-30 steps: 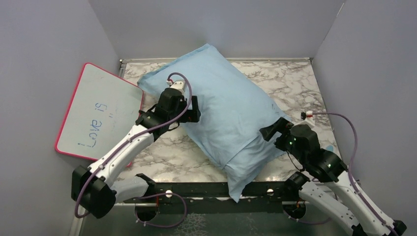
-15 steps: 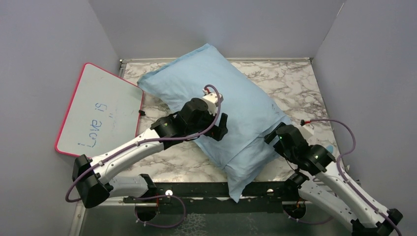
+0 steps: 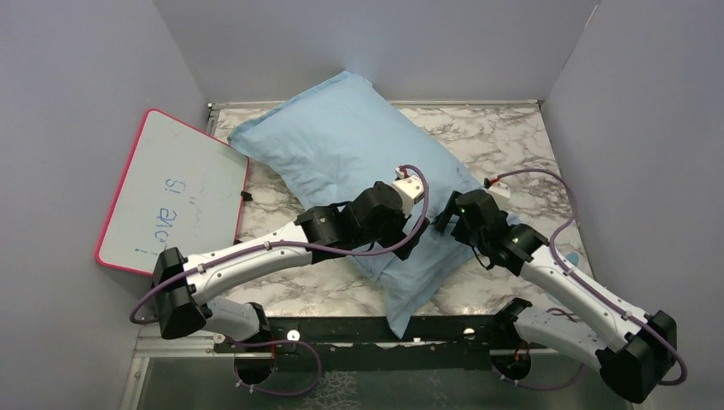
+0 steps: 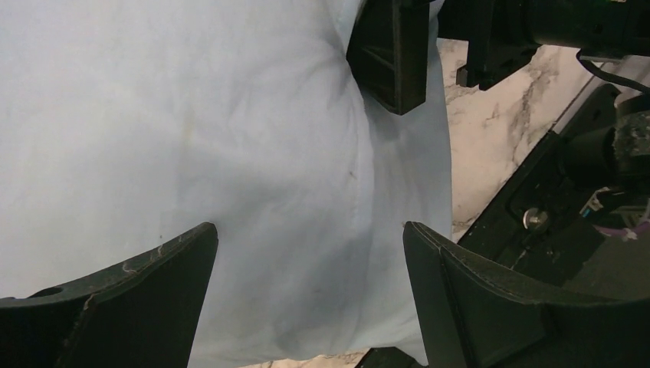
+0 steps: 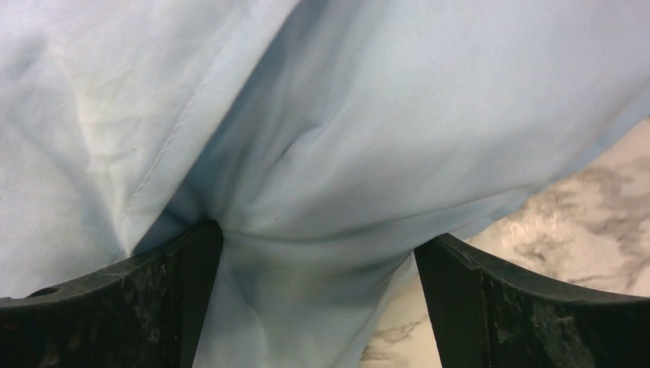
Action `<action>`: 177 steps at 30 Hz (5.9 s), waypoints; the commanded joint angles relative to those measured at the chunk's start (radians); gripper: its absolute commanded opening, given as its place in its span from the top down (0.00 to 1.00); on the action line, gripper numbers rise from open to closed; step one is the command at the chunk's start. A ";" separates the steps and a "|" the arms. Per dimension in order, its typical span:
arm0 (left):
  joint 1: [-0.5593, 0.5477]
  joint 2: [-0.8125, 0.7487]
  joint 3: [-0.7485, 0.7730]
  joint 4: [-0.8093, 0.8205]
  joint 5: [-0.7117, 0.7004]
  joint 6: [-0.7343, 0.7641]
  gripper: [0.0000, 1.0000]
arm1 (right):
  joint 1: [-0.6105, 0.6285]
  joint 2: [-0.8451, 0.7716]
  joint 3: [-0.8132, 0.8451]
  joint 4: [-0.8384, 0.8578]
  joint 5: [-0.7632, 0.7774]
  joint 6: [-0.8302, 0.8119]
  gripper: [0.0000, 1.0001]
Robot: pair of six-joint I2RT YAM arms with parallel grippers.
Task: Remove the pillowcase from the pillow
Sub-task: Remove the pillow from the pillowcase.
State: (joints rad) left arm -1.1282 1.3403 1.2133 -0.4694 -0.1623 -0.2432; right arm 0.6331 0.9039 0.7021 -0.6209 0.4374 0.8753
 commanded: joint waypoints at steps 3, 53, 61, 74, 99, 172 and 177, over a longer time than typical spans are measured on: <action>-0.008 0.064 0.069 -0.014 -0.119 0.040 0.07 | 0.001 0.089 0.122 0.006 0.113 -0.118 0.00; -0.020 0.088 0.069 0.091 0.029 -0.139 1.00 | -0.103 0.009 0.022 0.098 -0.108 -0.130 0.58; -0.022 0.054 0.071 0.090 -0.080 -0.117 1.00 | -0.480 0.158 0.131 0.122 -0.613 -0.305 0.54; 0.047 0.056 0.065 0.070 -0.143 -0.088 1.00 | -0.481 -0.085 0.155 0.018 -0.782 -0.176 0.19; 0.097 0.048 0.011 0.086 -0.072 -0.130 1.00 | -0.208 0.136 0.261 -0.012 -0.596 -0.126 0.30; 0.286 0.202 0.344 -0.079 0.247 0.120 0.12 | -0.276 0.074 0.298 -0.071 -0.242 -0.200 0.19; 0.284 0.295 0.444 -0.114 0.262 0.190 0.13 | -0.456 0.146 0.297 -0.005 -0.503 -0.254 0.30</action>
State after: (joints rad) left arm -0.8364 1.5719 1.5681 -0.5491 0.0586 -0.1356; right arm 0.2817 1.0100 0.9791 -0.6903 0.1230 0.6922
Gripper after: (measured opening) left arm 0.885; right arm 0.740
